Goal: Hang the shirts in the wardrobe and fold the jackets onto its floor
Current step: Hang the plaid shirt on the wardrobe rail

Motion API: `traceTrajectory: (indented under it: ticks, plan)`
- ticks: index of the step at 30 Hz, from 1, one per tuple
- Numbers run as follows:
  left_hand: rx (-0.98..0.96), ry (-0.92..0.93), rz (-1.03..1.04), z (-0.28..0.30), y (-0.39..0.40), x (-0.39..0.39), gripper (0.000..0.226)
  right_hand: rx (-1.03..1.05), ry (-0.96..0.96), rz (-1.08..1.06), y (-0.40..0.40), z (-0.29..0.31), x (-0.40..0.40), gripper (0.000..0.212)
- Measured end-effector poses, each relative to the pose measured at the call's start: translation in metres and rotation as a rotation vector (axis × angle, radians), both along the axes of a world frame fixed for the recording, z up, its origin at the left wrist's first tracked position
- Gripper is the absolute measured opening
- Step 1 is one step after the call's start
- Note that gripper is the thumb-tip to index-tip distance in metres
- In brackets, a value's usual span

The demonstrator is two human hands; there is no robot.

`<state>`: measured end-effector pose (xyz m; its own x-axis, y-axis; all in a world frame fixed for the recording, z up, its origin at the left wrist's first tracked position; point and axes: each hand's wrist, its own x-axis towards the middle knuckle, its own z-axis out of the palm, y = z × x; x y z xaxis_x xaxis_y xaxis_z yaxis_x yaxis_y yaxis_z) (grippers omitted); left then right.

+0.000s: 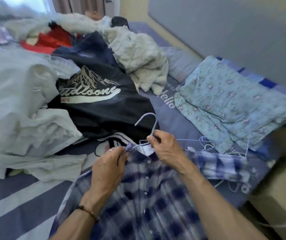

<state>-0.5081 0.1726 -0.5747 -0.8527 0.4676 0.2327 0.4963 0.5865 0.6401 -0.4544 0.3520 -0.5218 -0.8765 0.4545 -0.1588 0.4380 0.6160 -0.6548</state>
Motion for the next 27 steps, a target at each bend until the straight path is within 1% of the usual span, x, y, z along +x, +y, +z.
traceTrajectory:
  ticks: [2,4,6,8,9,11,12,13,15,18,21,23,26,27]
  plan:
    - [0.049,0.017,-0.041,0.038,0.017,0.019,0.010,0.022,-0.015,-0.009,0.018,0.050,0.031,0.030]
    - [0.107,0.039,-0.102,0.082,0.042,0.044,0.014,0.013,0.001,0.005,0.037,0.112,0.068,0.023]
    - [0.144,0.062,-0.184,0.121,0.067,0.064,0.026,-0.022,-0.024,0.069,0.054,0.168,0.099,0.017]
    - [0.172,0.096,-0.289,0.167,0.095,0.093,0.035,-0.025,-0.049,0.059,0.072,0.230,0.145,0.012]
    - [0.184,0.115,-0.322,0.187,0.106,0.105,0.035,-0.037,-0.039,0.041,0.077,0.254,0.163,0.010]
    - [0.229,0.149,-0.378,0.234,0.134,0.131,0.026,-0.028,0.018,-0.054,0.089,0.305,0.203,0.011]
    - [0.256,0.175,-0.393,0.258,0.150,0.146,0.021,-0.019,0.061,-0.137,0.094,0.328,0.224,0.011]
    - [0.277,0.202,-0.401,0.279,0.162,0.159,0.024,-0.018,0.108,-0.230,0.100,0.347,0.242,0.011]
    - [0.318,0.232,-0.480,0.321,0.186,0.188,0.035,-0.011,0.212,-0.455,0.116,0.381,0.277,0.011]
    - [0.354,0.162,-0.656,0.367,0.214,0.227,0.037,-0.058,0.427,-0.803,0.135,0.417,0.320,0.012]
    - [0.319,0.137,-0.845,0.399,0.231,0.264,0.040,-0.129,0.697,-1.112,0.144,0.438,0.351,0.013]
    - [0.267,0.149,-1.030,0.419,0.238,0.290,0.045,-0.179,0.881,-1.275,0.152,0.448,0.369,0.018]
    - [0.153,0.117,-1.302,0.438,0.244,0.326,0.066,-0.244,1.082,-1.424,0.157,0.468,0.390,0.016]
    - [0.143,0.133,-1.355,0.444,0.246,0.334,0.066,-0.240,1.142,-1.453,0.158,0.477,0.397,0.017]
